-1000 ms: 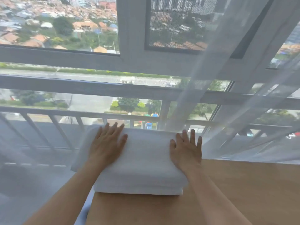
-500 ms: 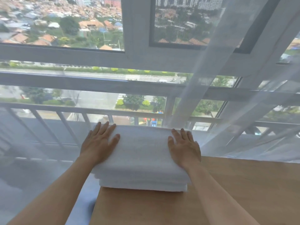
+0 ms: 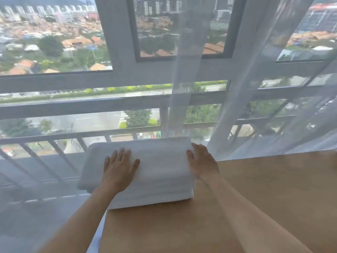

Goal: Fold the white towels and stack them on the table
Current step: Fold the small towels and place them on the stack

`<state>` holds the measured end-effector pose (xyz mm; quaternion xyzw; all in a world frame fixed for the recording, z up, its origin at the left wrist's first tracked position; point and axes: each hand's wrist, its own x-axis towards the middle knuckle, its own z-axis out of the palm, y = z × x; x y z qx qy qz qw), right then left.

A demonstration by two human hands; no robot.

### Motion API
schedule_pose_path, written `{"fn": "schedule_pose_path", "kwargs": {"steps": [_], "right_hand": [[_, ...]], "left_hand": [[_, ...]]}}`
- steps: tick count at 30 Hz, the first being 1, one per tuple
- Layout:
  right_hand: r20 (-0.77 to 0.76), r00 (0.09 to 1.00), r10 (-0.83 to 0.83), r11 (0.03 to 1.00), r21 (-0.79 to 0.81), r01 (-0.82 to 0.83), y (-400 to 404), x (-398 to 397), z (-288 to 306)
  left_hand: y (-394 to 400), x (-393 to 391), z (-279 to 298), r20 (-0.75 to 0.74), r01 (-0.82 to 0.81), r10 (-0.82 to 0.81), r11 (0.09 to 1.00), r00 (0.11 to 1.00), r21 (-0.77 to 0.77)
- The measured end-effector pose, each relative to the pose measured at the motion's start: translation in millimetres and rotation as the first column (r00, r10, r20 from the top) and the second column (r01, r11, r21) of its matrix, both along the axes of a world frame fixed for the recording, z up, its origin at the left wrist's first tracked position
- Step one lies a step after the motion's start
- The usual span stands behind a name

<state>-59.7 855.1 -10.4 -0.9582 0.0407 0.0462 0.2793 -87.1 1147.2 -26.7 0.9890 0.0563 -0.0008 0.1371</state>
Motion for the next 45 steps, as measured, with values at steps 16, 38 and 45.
{"fn": "schedule_pose_path", "kwargs": {"steps": [16, 38, 45], "right_hand": [[-0.105, 0.972, -0.212, 0.950, -0.254, 0.180, -359, -197, 27], [-0.199, 0.929, -0.312, 0.905, -0.359, 0.227, -759, -219, 9], [-0.216, 0.910, -0.354, 0.905, -0.326, 0.275, -858, -189, -6]], "left_hand": [[-434, -136, 20, 0.110, 0.567, -0.560, 0.780, 0.821, -0.265], [-842, -96, -29, -0.091, 0.652, -0.696, 0.704, 0.712, -0.280], [-936, -49, -38, -0.147, 0.661, -0.697, 0.714, 0.702, -0.231]]}}
